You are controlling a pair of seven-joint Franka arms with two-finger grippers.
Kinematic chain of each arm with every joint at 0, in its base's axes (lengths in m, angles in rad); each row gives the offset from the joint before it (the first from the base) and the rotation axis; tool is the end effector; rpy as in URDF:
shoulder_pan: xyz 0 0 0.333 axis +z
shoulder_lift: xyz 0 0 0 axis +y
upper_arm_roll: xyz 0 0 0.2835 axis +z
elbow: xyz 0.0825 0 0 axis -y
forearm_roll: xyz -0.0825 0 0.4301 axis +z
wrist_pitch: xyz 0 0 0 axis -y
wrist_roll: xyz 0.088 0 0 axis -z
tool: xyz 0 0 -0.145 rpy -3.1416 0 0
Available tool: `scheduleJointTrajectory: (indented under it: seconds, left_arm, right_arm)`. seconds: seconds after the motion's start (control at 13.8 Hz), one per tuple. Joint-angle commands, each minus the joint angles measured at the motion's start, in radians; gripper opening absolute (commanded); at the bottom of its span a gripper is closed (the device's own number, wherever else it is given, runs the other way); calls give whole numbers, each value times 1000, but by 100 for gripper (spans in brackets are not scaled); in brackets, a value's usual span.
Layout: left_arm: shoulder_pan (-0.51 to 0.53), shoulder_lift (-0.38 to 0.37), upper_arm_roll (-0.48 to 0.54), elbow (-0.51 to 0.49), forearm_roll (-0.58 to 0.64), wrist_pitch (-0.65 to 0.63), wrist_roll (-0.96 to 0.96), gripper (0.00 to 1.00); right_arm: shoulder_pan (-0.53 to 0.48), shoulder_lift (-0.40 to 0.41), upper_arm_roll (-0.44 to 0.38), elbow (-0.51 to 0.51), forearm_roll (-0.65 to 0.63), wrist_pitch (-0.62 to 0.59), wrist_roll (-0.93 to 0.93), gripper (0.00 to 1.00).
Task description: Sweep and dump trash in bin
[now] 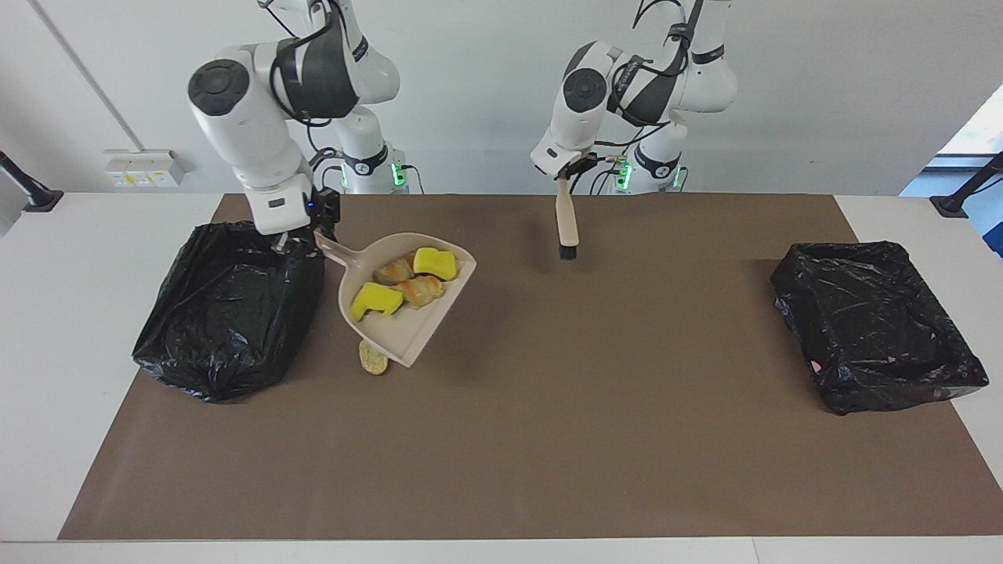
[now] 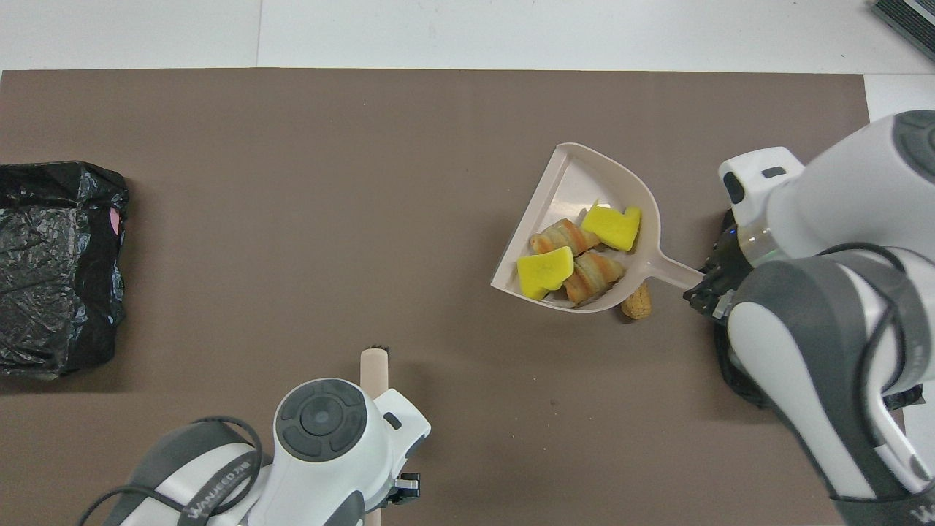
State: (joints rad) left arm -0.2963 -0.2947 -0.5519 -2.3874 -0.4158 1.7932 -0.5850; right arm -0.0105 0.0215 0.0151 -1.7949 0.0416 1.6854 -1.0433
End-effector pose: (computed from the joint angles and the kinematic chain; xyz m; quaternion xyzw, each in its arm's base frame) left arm 0.2751 -0.3671 0.3035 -0.9799 0.0278 0.1970 0.0151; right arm 0.5941 0.0083 0.4350 -0.8657 -0.4959 0.0466 0.0504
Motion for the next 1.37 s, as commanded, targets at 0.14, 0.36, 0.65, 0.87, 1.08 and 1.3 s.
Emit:
scheduleJointTrajectory:
  seconds: [0.14, 0.36, 0.65, 0.87, 1.08, 1.3]
  left_arm:
    - [-4, -101, -117, -148, -127, 150, -44, 0]
    - [-6, -98, -137, -182, -146, 190, -45, 0]
    - [-4, -87, -137, -185, -167, 190, -44, 0]
    - [-4, -77, -137, -194, -167, 236, -39, 0]
    - [-4, -43, -138, -207, -167, 278, -33, 0]
    - [-3, -20, -138, -205, -169, 264, -27, 0]
  right_arm:
    - [-216, 17, 9, 34, -32, -9, -170, 0]
    - [-316, 18, 9, 37, -113, -6, -254, 0]
    - [-408, 24, 9, 39, -221, 54, -326, 0]
    - [-459, 37, 8, 49, -310, 118, -392, 0]
    - [-465, 32, 5, 43, -443, 155, -446, 0]
    - [-447, 25, 15, 13, -564, 181, -460, 0]
